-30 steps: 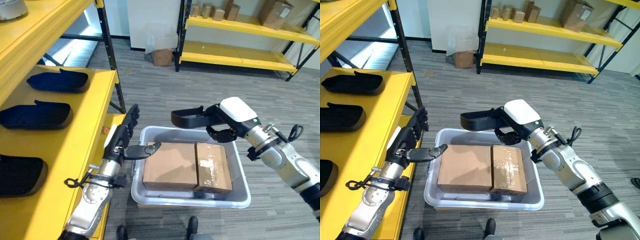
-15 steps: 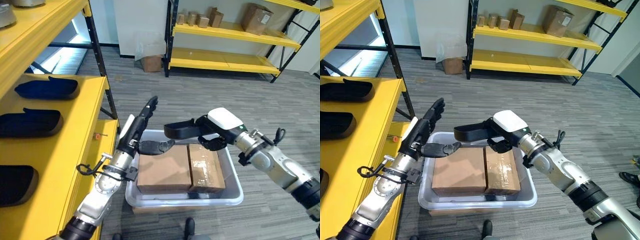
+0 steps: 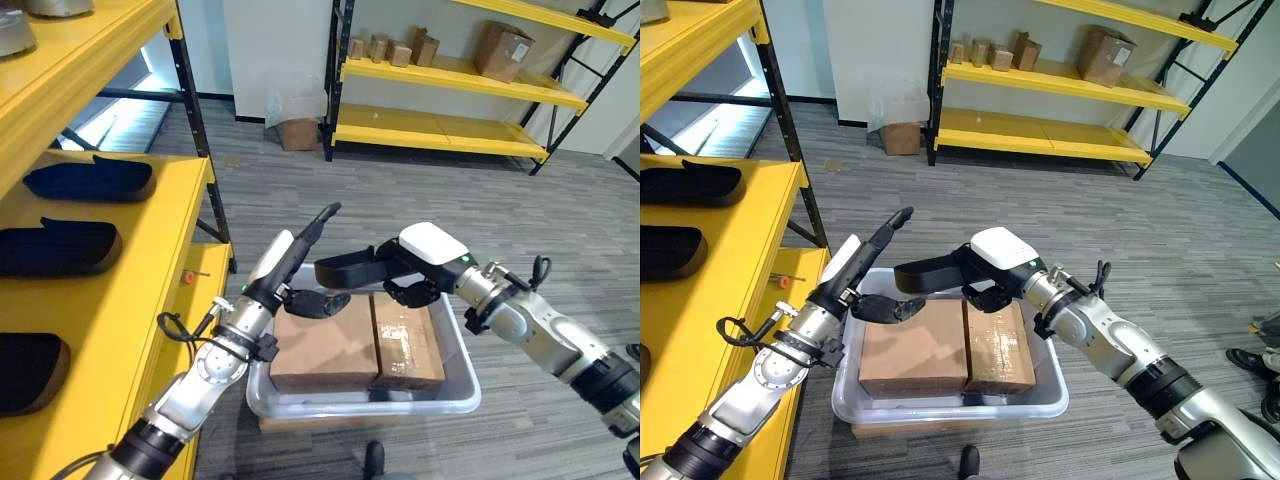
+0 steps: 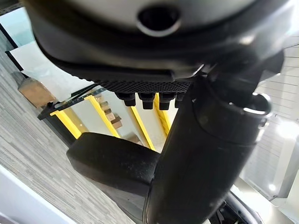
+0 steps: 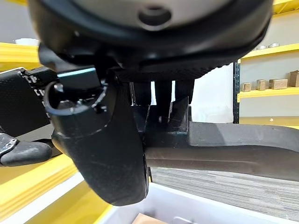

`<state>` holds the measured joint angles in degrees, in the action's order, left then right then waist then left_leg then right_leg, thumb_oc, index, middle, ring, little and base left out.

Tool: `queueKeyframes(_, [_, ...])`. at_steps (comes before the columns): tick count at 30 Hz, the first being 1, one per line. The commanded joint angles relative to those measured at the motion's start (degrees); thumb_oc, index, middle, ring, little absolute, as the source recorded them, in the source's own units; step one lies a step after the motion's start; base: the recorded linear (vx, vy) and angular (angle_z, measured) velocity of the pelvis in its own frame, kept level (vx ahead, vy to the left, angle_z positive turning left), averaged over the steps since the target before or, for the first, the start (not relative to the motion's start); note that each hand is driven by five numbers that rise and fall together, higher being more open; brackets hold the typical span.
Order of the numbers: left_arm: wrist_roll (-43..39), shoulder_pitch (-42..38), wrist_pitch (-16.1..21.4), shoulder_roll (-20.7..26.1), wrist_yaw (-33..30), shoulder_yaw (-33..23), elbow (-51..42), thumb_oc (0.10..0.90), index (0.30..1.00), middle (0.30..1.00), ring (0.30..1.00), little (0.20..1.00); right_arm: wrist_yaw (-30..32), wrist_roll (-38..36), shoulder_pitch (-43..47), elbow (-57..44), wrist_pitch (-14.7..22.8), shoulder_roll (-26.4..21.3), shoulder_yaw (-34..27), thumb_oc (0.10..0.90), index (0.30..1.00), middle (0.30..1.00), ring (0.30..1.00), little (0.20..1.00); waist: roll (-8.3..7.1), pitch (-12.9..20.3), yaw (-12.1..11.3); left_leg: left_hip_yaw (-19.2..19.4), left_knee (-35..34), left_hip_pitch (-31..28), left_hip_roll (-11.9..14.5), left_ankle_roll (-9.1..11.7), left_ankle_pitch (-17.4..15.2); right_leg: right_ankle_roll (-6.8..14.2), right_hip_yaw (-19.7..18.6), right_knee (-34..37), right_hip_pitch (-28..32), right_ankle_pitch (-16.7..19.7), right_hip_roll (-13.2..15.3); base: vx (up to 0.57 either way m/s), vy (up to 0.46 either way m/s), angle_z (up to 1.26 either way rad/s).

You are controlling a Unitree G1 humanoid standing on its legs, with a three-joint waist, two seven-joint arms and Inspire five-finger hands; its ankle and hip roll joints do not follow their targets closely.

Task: Move parts from the plastic box to the shelf.

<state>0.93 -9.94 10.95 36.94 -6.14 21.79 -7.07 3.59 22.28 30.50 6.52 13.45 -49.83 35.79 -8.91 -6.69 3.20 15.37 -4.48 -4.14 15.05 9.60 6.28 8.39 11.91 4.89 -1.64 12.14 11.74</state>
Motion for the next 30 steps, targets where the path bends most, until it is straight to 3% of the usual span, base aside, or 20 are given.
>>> queueKeyframes(1, [2.09,-8.62,6.19,-0.32,-3.06,0.76,-1.97,0.900,1.000,1.000,1.000,1.000,3.94,-4.77,13.49,-1.64,1.28,0.51,-1.09,0.400,0.300,0.300,0.300,0.300,0.34,2.61,0.01,-1.15,-0.52,-1.75,2.24,0.37,-2.85,5.07,2.82,-1.67,2.32,-2.17,3.38,0.00,0.000,0.00])
queueKeyframes(14, [4.10,-10.62,5.87,-0.81,-4.17,2.51,-0.91,0.900,1.000,1.000,1.000,1.000,4.02,-5.46,13.07,-2.34,1.43,1.06,-1.12,0.400,0.300,0.300,0.300,0.300,-0.08,2.50,0.27,-1.10,-0.52,-1.80,2.11,0.21,-3.12,5.08,2.63,-1.72,2.31,-2.31,3.36,0.00,0.000,0.00])
queueKeyframes(15, [4.15,-10.50,5.82,-1.05,-4.13,2.59,-0.72,0.733,0.767,0.767,0.767,0.767,4.05,-5.55,12.96,-2.47,1.50,1.10,-1.27,0.400,0.300,0.300,0.300,0.300,-0.14,2.51,0.34,-1.04,-0.52,-1.86,2.05,0.15,-3.17,5.08,2.62,-1.69,2.29,-2.25,3.38,0.00,0.000,0.00])
queueKeyframes(16, [4.16,-10.50,5.83,-1.06,-4.14,2.60,-0.70,0.600,0.580,0.580,0.580,0.580,4.05,-5.55,12.95,-2.49,1.49,1.09,-1.28,0.400,0.300,0.300,0.300,0.300,-0.14,2.51,0.32,-1.02,-0.52,-1.87,2.05,0.15,-3.18,5.09,2.61,-1.69,2.29,-2.25,3.39,0.00,0.000,0.00])
queueKeyframes(17, [4.11,-10.41,5.87,-1.31,-4.29,2.69,-0.29,0.400,0.300,0.300,0.300,0.300,4.10,-5.53,12.89,-2.43,1.50,1.27,-1.27,0.400,0.300,0.300,0.300,0.300,-0.18,2.51,0.34,-0.98,-0.52,-1.90,2.01,0.13,-3.18,5.08,2.53,-1.66,2.31,-2.23,3.38,0.00,0.000,0.00])
queueKeyframes(30, [5.08,-10.13,5.73,-1.79,-4.30,2.95,0.19,0.400,0.300,0.300,0.300,0.300,4.49,-5.48,11.75,-2.89,1.44,1.14,-2.53,0.400,0.300,0.300,0.300,0.300,-0.25,2.73,0.54,-0.78,-0.52,-2.36,2.06,0.05,-3.34,4.92,2.38,-1.45,2.68,-2.41,3.16,0.00,0.000,0.00])
